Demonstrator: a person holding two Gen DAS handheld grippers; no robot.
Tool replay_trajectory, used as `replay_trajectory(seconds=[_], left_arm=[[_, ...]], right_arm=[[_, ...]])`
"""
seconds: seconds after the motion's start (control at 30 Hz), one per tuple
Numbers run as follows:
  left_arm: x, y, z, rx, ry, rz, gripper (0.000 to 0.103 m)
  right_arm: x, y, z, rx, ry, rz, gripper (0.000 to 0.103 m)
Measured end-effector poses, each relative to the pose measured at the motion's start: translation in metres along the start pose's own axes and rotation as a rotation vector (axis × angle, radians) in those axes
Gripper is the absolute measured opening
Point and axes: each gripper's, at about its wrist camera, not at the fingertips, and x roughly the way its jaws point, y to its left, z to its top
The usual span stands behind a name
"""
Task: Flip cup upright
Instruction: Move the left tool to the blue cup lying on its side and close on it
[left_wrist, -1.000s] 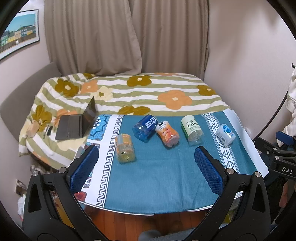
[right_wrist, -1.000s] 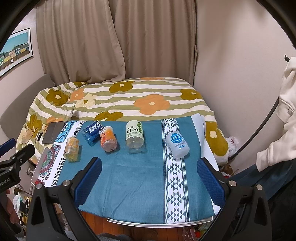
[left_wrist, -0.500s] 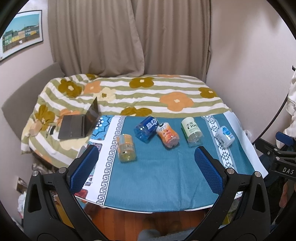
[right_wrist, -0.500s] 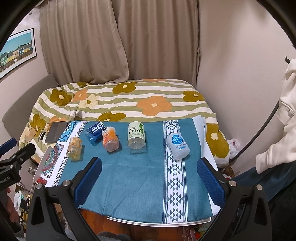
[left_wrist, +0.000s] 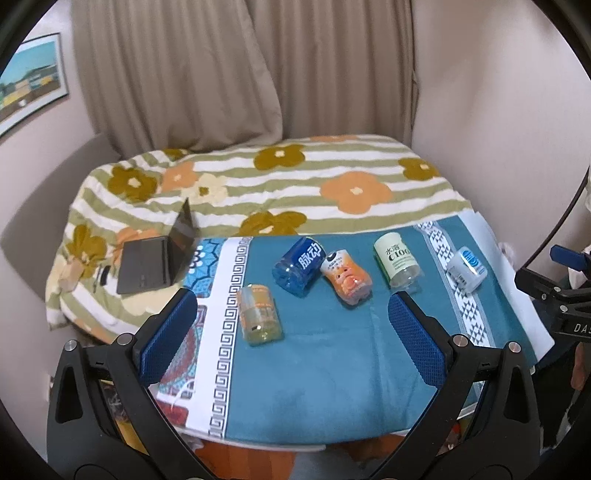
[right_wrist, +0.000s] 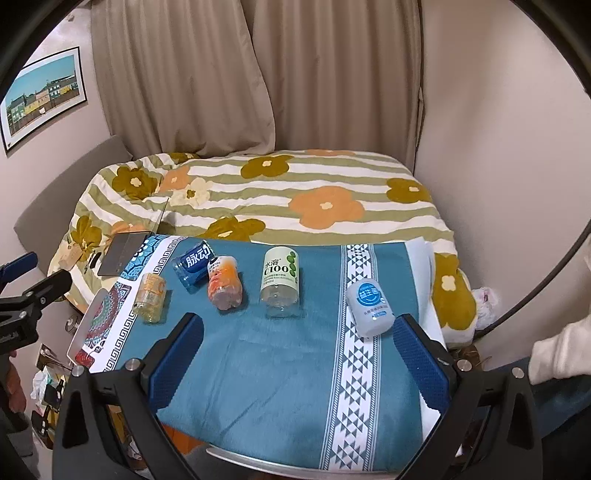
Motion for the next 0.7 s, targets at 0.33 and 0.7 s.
replay_trajectory(seconds=[0.33,0.7], left_arm=[[0.115,0.019,0.038,0.135,0.16,-0.105,0.103],[0.238,0.016,0.049,0.301,0.33,-0.226,0.103]], right_arm=[[0.062,0.012,0.023,0.086,0.072,-0.043,0.102],[0.139,0.028,0.03,0.167,0.183,-0.094,0.102]])
